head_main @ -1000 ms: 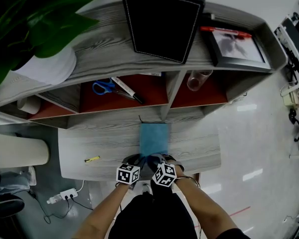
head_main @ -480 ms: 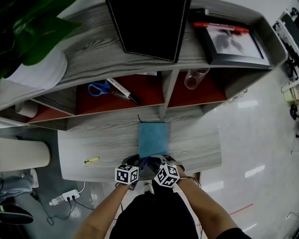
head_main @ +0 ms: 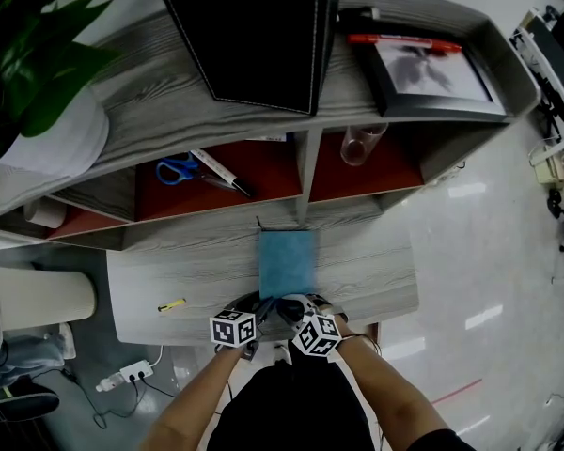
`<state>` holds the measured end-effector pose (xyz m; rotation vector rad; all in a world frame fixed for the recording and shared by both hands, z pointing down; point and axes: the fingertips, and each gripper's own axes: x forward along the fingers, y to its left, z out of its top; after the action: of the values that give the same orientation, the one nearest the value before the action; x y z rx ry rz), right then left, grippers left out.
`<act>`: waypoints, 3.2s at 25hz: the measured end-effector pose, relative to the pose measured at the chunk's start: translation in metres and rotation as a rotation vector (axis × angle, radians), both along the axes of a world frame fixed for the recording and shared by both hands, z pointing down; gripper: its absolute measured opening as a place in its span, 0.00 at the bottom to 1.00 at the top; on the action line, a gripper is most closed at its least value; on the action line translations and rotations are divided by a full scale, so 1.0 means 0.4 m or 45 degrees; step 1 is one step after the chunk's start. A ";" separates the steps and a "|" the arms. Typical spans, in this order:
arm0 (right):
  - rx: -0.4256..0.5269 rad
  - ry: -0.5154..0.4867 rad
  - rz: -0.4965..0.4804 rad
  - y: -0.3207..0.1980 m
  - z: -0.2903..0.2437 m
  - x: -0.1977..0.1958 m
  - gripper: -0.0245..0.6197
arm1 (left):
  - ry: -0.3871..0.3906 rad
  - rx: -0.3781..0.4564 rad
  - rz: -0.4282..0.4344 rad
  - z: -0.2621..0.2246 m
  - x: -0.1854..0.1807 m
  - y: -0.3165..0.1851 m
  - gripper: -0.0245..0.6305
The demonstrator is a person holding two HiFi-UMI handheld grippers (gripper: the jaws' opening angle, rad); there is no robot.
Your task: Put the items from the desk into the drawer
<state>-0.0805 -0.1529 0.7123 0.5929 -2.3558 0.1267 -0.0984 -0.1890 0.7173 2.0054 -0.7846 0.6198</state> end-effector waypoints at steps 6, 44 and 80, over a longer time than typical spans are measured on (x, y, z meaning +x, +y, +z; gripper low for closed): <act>0.042 -0.051 0.019 0.000 -0.011 0.010 0.19 | 0.028 -0.032 0.033 -0.004 0.026 -0.002 0.33; 0.253 0.215 0.338 0.026 -0.036 0.088 0.46 | 0.238 -0.168 -0.222 -0.148 0.091 0.012 0.14; 0.367 -0.083 0.770 -0.013 -0.300 0.267 0.12 | 0.427 0.279 0.101 -0.347 0.133 0.072 0.37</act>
<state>0.0262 -0.1580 0.5922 1.4489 -2.1962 0.0762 -0.0451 -0.1603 0.5787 2.2714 -0.5913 0.2363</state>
